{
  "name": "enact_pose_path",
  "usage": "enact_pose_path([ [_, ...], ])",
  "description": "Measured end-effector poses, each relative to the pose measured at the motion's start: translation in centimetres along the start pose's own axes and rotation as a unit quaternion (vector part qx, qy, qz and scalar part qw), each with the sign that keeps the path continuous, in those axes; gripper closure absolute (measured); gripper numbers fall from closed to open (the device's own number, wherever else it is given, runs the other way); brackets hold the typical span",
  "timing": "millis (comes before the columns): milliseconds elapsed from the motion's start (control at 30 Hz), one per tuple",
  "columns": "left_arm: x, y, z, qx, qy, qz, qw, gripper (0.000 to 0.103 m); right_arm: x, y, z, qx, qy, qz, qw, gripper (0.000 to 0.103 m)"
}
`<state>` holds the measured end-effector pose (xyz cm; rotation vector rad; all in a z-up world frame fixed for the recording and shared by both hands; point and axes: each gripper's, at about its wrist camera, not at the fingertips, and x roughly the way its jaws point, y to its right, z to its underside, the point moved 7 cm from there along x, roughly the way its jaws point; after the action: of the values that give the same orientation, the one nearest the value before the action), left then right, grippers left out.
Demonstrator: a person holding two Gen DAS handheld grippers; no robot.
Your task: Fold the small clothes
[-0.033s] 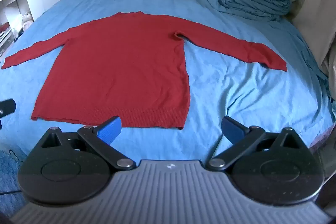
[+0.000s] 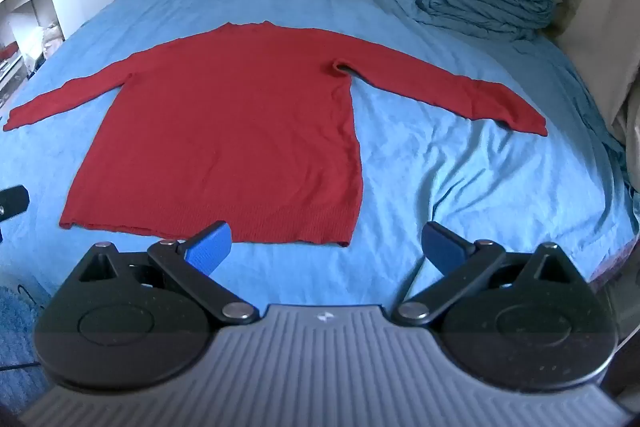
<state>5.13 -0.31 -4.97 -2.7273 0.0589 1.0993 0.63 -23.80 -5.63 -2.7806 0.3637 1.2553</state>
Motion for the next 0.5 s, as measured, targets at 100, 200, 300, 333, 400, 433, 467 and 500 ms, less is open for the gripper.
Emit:
enact_pose_path([
  [100,-0.2,0.9,0.1,-0.005,0.004,0.0,1.0,0.0,0.1,-0.1,0.0,-0.001,0.002,0.002,1.0,0.0],
  [200,-0.1,0.0,0.3,-0.029,0.006,0.021,0.9993,0.0,0.1,-0.2,0.0,0.0,0.003,0.003,1.0,0.0],
  [300,-0.3,-0.3,-0.1,-0.028,0.017,0.027,0.9991,0.0,0.1,-0.1,0.1,0.002,0.003,0.003,1.0,0.0],
  [333,-0.4,-0.4,-0.2,-0.026,0.021,0.029,0.999,0.0,0.4,-0.5,-0.3,-0.001,0.001,0.005,1.0,0.0],
  [400,-0.4,-0.3,-0.3,-0.027,0.023,0.035,0.9988,0.0,0.4,-0.3,-0.2,0.001,0.002,0.005,1.0,0.0],
  [433,-0.5,-0.3,-0.3,-0.031,0.023,0.04,0.9985,0.0,0.3,-0.2,-0.2,0.001,0.002,0.006,1.0,0.0],
  [467,-0.5,-0.2,-0.3,-0.034,0.023,0.046,0.9981,0.0,0.0,-0.3,-0.1,-0.001,0.002,0.006,1.0,0.0],
  [500,-0.5,-0.2,-0.3,-0.036,0.023,0.051,0.9978,0.0,0.0,-0.4,0.0,0.0,0.002,0.006,1.0,0.0],
])
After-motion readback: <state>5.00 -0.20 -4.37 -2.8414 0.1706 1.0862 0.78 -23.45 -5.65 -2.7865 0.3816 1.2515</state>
